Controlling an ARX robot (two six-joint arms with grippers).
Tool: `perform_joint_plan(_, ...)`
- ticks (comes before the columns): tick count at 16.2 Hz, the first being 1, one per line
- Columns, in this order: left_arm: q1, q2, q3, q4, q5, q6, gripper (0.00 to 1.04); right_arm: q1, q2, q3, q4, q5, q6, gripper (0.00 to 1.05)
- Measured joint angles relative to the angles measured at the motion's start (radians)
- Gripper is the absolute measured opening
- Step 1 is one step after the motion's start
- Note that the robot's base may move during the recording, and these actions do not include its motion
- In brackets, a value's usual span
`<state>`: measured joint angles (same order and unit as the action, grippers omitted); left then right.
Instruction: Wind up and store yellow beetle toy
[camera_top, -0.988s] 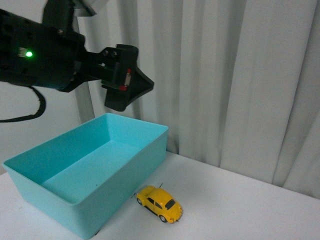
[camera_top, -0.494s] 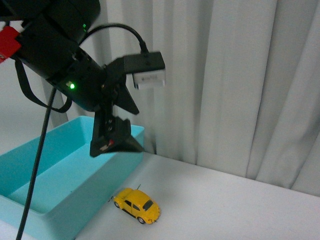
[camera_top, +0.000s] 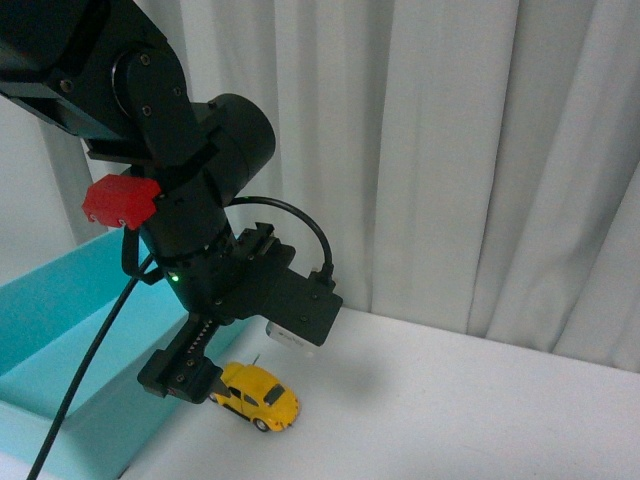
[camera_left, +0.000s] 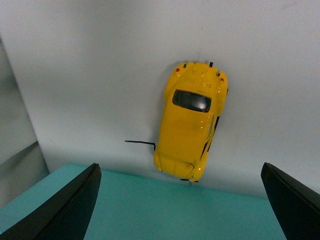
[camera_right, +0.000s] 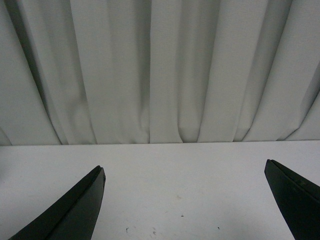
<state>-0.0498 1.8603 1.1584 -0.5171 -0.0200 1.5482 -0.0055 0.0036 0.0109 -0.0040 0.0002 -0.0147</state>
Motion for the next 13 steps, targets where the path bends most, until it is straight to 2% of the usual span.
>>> perform_joint_plan(4,0.006,0.071,-0.002,0.060,-0.024,0.058,0.98,0.000,0.000,0.000,0.000,0.000,0.000,0.98)
perform_joint_plan(13,0.016,0.191,0.014,0.095,-0.036,0.019,0.98,0.000,0.000,0.000,0.000,0.000,0.000,0.98)
